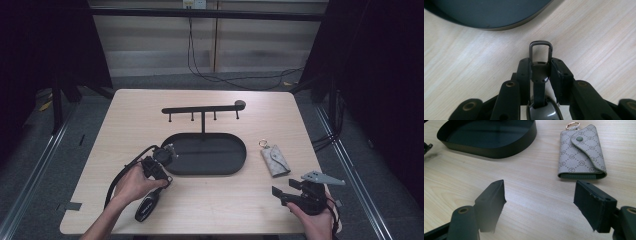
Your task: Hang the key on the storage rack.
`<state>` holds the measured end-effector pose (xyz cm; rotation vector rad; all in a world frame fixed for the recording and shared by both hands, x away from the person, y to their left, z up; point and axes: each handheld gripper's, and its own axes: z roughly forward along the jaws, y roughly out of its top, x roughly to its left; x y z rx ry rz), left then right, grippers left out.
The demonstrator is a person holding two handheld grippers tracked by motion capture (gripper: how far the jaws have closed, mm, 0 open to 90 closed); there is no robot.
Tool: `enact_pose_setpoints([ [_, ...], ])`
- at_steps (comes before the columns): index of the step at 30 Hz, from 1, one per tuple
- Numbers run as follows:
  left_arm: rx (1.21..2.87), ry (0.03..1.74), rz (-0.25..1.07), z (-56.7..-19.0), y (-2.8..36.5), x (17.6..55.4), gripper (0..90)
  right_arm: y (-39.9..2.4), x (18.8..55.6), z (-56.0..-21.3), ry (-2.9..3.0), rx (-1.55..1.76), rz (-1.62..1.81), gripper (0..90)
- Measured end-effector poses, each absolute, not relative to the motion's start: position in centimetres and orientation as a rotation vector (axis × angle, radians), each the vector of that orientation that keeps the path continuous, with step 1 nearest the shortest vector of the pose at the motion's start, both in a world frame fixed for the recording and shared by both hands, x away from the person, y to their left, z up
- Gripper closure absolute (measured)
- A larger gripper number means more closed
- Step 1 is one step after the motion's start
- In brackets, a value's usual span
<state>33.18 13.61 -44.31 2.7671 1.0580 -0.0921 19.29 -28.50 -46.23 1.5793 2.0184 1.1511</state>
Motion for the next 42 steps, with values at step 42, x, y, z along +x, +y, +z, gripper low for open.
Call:
enact_pose_setpoints([
  [42,2.650,1.030,-0.029,-38.2,17.2,32.9,70.7,-28.6,19.5,-46.3,2.007,1.606,1.153,20.9],
])
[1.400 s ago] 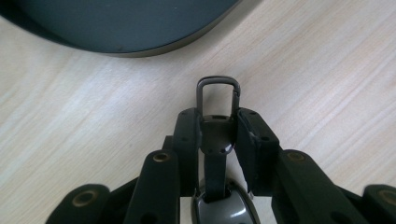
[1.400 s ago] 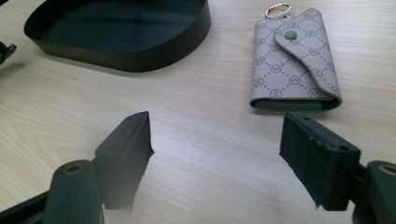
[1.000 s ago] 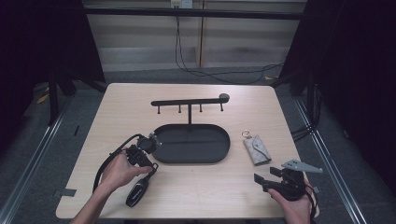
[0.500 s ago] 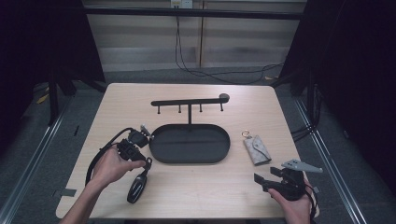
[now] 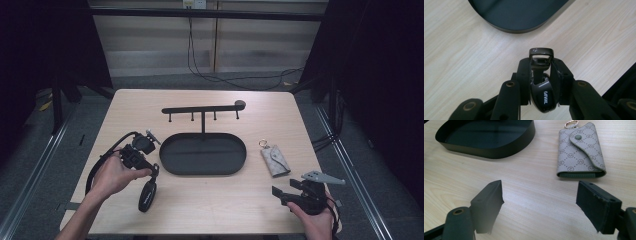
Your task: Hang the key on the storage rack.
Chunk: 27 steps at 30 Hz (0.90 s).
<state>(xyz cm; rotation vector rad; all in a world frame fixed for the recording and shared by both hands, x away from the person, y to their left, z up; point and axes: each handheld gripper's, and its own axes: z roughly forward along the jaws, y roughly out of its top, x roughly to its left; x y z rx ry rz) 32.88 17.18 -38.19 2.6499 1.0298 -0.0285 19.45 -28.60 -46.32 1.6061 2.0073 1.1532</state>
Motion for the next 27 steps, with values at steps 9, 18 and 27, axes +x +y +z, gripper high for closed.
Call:
enact_pose_setpoints([
  [9,2.648,1.030,-0.019,-36.6,17.4,33.2,70.9,-28.7,19.5,-46.3,2.017,1.616,1.160,17.0],
  [18,2.627,1.044,-0.006,-35.3,17.9,33.7,71.2,-28.7,19.6,-46.4,2.027,1.620,1.165,16.8],
  [27,2.633,1.031,0.018,-33.9,17.9,34.0,71.5,-28.7,19.6,-46.4,2.027,1.623,1.168,16.8],
])
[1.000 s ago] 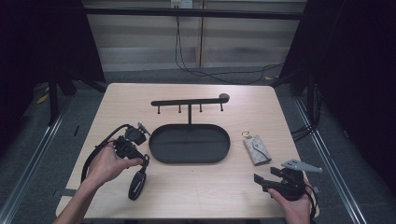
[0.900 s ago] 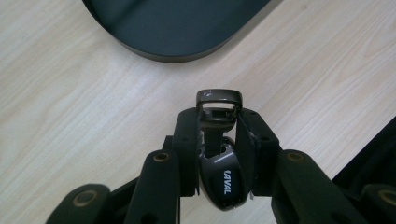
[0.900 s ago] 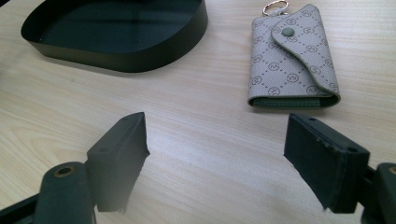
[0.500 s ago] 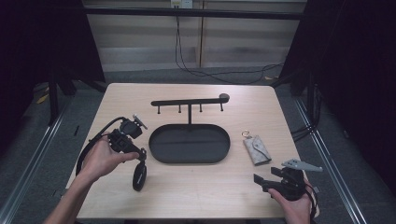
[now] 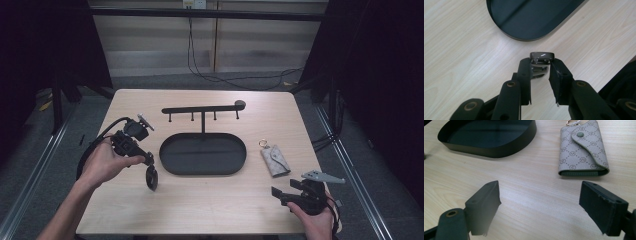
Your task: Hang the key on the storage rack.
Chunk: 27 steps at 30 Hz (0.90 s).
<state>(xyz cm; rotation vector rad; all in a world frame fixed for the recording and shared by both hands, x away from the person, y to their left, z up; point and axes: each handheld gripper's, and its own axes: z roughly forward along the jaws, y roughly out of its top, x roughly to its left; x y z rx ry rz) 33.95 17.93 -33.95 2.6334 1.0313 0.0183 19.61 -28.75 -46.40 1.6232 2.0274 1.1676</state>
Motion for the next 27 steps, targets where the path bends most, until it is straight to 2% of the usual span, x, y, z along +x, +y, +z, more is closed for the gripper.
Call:
enact_pose_setpoints([
  [27,2.666,1.049,0.064,-30.2,16.1,36.5,71.4,-28.8,19.6,-46.4,2.030,1.620,1.168,16.8],
])
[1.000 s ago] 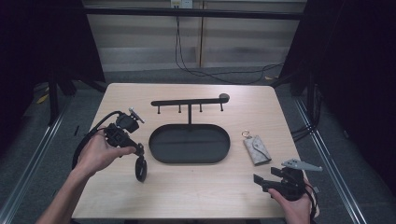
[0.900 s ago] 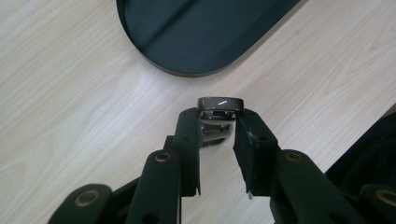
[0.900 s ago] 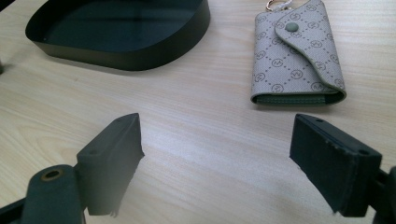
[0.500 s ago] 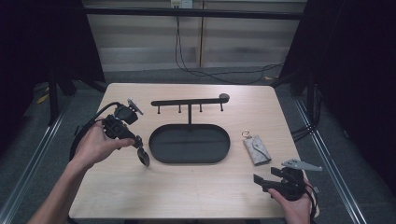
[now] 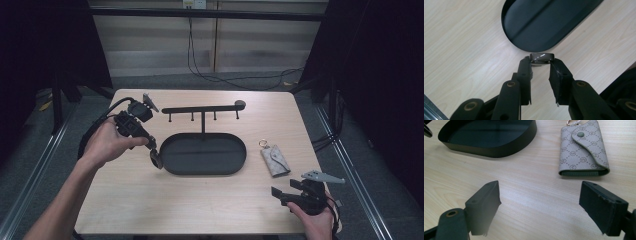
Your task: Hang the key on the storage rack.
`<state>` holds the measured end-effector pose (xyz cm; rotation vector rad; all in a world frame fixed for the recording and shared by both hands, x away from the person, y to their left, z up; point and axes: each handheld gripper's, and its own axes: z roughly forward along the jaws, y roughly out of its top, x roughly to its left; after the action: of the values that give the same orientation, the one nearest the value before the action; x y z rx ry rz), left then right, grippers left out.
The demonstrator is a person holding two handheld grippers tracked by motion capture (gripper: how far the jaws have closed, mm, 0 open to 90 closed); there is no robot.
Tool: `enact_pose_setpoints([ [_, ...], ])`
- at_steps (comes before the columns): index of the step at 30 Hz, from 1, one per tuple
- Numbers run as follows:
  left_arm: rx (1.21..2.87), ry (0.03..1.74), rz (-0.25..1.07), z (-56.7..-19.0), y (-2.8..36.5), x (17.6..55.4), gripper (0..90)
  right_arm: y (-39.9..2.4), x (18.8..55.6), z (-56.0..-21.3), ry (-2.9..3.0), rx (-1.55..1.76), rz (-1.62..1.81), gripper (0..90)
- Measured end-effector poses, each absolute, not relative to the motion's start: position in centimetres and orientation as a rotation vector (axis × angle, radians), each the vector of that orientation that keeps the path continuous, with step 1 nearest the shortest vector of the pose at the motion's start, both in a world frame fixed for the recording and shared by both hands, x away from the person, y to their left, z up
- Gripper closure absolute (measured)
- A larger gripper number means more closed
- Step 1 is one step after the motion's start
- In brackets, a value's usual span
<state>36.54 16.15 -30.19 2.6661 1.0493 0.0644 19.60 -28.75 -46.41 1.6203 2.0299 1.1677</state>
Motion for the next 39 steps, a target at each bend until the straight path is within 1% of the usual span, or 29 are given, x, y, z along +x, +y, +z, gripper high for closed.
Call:
enact_pose_setpoints([
  [2,2.662,1.052,0.078,-30.0,16.0,36.6,71.4,-28.8,19.6,-46.4,2.030,1.618,1.168,16.8],
  [3,2.668,1.043,0.060,-30.1,15.9,36.8,71.4,-28.7,19.6,-46.4,2.029,1.618,1.168,16.8],
  [15,2.665,1.089,0.048,-29.3,15.0,38.8,71.4,-28.8,19.6,-46.4,2.034,1.626,1.171,16.8],
  [19,2.680,1.098,0.056,-29.2,14.2,39.5,71.4,-28.8,19.6,-46.4,2.030,1.631,1.175,16.8],
  [24,2.692,1.088,0.036,-29.2,13.0,40.1,71.4,-28.8,19.6,-46.4,2.034,1.629,1.175,16.8],
  [37,2.692,1.154,0.038,-29.3,12.0,42.1,71.3,-28.8,19.6,-46.5,2.039,1.628,1.175,16.8],
  [39,2.690,1.161,0.019,-29.4,12.0,42.4,71.3,-28.8,19.6,-46.5,2.040,1.628,1.175,16.8],
])
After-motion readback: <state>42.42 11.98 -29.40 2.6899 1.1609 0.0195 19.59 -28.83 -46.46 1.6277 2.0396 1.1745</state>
